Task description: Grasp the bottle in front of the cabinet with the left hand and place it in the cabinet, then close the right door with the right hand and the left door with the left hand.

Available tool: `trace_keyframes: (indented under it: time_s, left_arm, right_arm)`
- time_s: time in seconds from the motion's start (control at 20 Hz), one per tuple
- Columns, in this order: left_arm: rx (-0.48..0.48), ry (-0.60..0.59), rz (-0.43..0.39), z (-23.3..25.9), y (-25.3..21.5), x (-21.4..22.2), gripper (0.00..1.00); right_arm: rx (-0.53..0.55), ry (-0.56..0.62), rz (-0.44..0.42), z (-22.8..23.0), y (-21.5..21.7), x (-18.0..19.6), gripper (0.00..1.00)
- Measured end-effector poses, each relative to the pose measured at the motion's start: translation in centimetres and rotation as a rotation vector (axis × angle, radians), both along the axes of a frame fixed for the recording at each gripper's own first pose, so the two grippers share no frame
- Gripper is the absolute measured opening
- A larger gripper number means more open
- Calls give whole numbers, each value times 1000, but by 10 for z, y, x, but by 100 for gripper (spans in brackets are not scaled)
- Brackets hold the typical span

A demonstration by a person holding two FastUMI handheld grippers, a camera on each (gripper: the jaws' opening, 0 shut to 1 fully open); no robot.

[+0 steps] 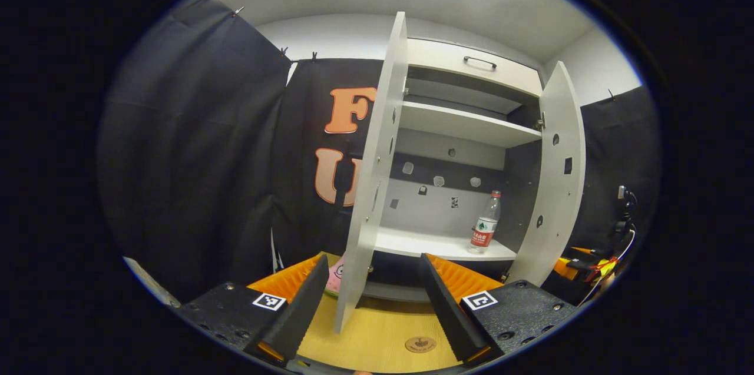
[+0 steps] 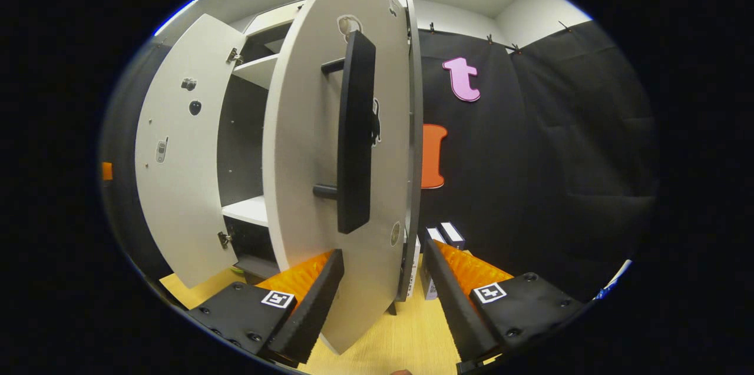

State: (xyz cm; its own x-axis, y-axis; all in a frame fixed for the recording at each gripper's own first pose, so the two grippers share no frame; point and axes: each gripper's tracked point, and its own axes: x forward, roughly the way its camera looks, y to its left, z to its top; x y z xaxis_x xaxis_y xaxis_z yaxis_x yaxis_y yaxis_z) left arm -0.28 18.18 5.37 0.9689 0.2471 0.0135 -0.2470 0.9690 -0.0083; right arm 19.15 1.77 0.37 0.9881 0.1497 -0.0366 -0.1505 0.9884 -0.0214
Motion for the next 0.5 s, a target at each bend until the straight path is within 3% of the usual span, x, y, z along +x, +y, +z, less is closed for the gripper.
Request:
trace_keyframes:
  time_s: [0.5]
  left_arm:
    - [15, 1, 67, 4, 24, -9, 94]
  right_arm:
    - [18, -23, -32, 1, 9, 50, 94]
